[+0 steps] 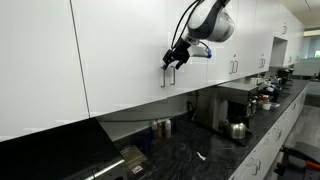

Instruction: Close the top right cabinet door

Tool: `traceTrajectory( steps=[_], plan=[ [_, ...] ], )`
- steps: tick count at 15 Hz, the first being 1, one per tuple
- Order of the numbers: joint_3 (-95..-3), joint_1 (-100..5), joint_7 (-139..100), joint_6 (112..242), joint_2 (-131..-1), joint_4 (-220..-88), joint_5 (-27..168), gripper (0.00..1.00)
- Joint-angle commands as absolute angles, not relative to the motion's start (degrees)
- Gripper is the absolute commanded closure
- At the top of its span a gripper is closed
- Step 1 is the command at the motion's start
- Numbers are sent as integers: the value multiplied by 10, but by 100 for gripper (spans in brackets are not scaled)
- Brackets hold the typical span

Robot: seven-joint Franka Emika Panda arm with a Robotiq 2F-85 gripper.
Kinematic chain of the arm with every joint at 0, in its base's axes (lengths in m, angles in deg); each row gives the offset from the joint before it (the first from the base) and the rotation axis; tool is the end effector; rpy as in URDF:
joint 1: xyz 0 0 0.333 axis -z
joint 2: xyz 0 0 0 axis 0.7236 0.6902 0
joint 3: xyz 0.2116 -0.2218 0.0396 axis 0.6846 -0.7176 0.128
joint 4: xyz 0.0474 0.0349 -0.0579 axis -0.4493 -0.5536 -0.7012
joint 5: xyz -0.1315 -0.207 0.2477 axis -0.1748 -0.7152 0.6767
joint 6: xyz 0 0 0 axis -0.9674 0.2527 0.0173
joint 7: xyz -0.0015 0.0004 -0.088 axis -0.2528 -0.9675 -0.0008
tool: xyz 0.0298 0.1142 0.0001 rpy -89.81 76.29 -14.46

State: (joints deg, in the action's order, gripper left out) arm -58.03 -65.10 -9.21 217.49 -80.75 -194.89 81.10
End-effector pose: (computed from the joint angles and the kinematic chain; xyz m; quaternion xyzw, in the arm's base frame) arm 0.5296 0.0435 0.4203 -0.9407 -0.0338 -0.3367 0.0248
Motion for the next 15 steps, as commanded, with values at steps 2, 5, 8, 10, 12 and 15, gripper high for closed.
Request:
traceTrajectory(
  steps=[2,5,8,10,12,15],
  plan=[
    [-582,-642,-259,1985,-935,-2002,597,0],
    [-482,-584,-280,1849,-1017,-2021,598,0],
    [-442,-593,-224,1726,-1094,-2032,693,0],
    [-429,-603,-192,1651,-1135,-2034,747,0],
    [-421,-604,-175,1588,-1170,-2033,785,0],
    [-415,-596,-166,1518,-1210,-2032,813,0]
  ],
)
